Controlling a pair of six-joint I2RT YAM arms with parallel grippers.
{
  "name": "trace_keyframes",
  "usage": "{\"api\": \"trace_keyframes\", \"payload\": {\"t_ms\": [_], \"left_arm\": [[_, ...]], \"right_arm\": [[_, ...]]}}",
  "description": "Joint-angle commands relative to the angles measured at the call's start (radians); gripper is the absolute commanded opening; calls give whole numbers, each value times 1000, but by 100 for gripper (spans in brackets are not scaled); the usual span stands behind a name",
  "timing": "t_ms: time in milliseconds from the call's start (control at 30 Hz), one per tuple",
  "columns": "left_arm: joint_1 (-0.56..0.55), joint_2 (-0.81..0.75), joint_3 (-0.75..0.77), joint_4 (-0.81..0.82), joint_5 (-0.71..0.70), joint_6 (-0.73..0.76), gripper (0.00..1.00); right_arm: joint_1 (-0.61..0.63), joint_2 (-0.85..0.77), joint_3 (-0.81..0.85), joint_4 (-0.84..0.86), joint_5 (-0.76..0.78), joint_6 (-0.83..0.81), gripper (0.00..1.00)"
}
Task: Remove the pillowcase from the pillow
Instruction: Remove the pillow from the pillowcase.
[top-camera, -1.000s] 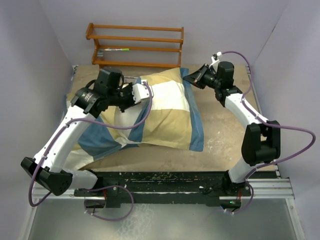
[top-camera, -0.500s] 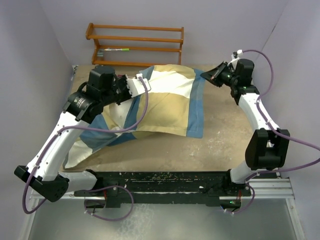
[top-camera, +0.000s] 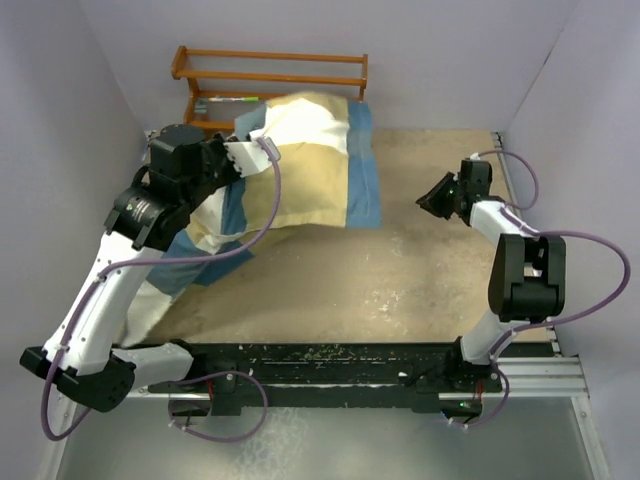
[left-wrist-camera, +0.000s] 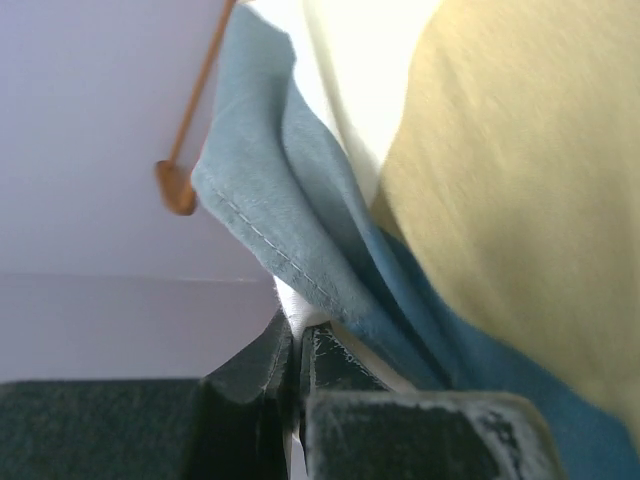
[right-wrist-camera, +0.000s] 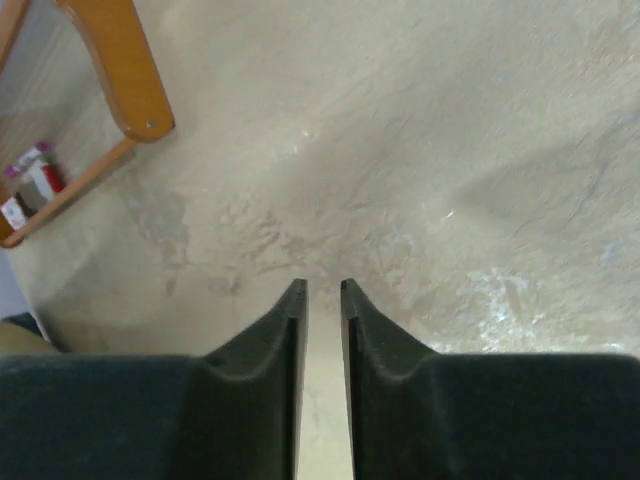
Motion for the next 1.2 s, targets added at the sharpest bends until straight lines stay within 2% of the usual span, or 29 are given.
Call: {"api": "trace_keyframes", "payload": {"t_ms": [0, 67, 167, 267, 333, 500, 767, 867, 1033, 1167], "left_arm": [[1, -79, 28, 238, -74, 36, 0], [1, -80, -24, 252, -74, 17, 0], [1, -77, -87, 286, -74, -10, 0], [1, -57, -104, 303, -69, -38, 0], [1, -44, -99, 301, -66, -57, 0], [1, -20, -66, 284, -55, -95, 0], [0, 6, 12, 227, -30, -134, 0], [-1, 10, 17, 217, -27, -139, 0], [-1, 12, 19, 214, -22, -140, 0], [0, 14, 15, 216, -19, -142, 0]], "right_arm": [[65, -104, 90, -18, 36, -54, 36], [126, -225, 92, -33, 48, -60, 56], [186, -444, 54, -24, 5, -30, 78], [196, -593, 17, -39, -65, 13, 90], [196, -665, -1, -51, -74, 26, 94], [196, -722, 43, -7, -134, 52, 96], [196, -515, 179, -59, -157, -7, 97], [204, -462, 173, 10, -214, 14, 96], [210, -455, 123, 166, -322, 103, 83], [220, -434, 130, 182, -369, 135, 69]]}}
